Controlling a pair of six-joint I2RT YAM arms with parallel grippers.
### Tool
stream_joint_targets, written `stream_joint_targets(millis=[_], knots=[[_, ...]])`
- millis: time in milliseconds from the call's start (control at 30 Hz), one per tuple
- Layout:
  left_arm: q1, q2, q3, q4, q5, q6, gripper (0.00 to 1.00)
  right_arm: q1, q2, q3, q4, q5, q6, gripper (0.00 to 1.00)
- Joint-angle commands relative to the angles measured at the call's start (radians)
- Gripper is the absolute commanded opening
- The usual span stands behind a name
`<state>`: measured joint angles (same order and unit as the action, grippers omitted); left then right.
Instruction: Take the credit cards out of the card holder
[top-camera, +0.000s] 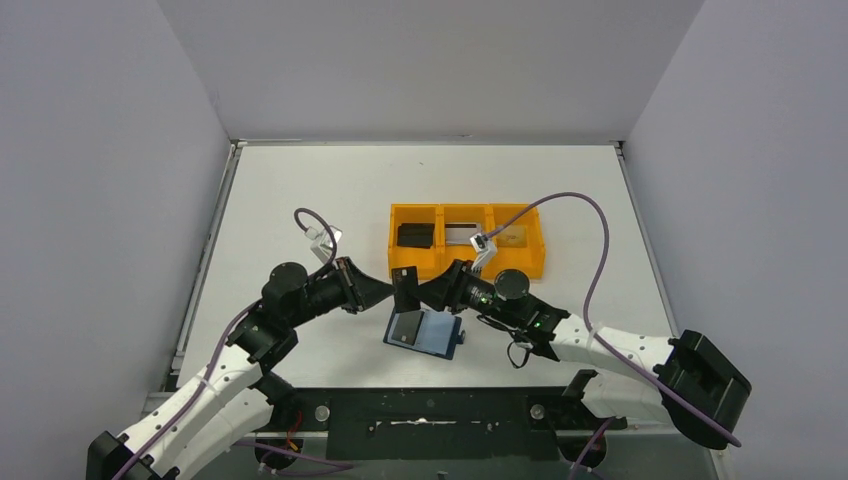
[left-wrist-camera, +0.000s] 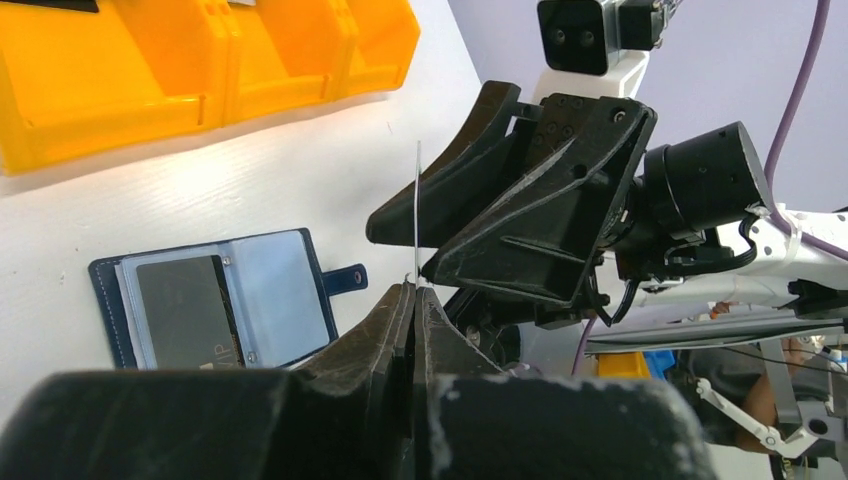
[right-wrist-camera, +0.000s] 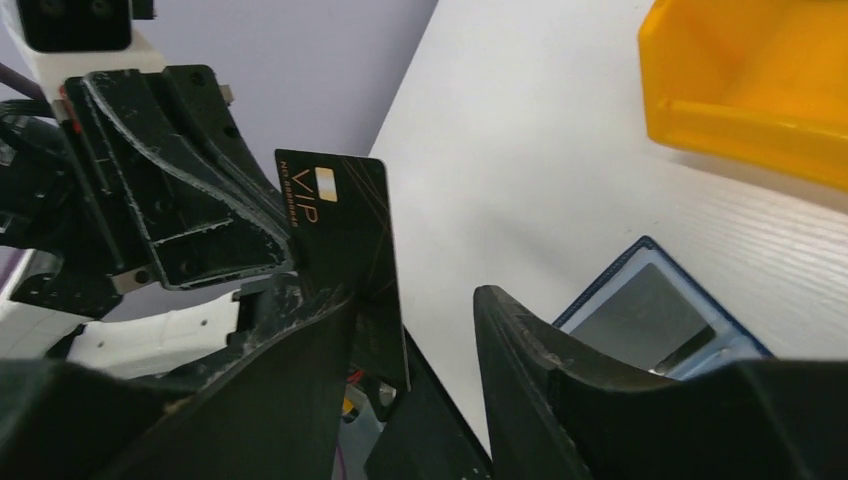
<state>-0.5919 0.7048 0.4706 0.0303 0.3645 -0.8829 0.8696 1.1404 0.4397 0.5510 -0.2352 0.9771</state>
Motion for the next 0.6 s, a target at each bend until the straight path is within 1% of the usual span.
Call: stream_joint_targets(millis=[0, 100, 233, 367, 567], knots=[[0.006, 0.007, -0.01, 0.108, 0.065, -0.008, 0.0, -0.014, 0.001, 0.033, 0.158, -0.099, 0.003, 0.43], [0.007, 0.019, -0.02, 0.128, 0.084, -0.017, 0.0, -0.027, 0.003, 0.016, 0.216, -0.134, 0.022, 0.35], [0.006, 0.018, -0.032, 0.15, 0.086, -0.029, 0.0, -0.038, 0.005, 0.002, 0.248, -0.155, 0.038, 0.25], [0.006, 0.013, -0.035, 0.151, 0.08, -0.03, 0.0, -0.046, 0.005, -0.003, 0.256, -0.167, 0.042, 0.21], [0.006, 0.012, -0.038, 0.152, 0.076, -0.034, 0.0, -0.054, 0.005, -0.011, 0.293, -0.202, 0.051, 0.13]])
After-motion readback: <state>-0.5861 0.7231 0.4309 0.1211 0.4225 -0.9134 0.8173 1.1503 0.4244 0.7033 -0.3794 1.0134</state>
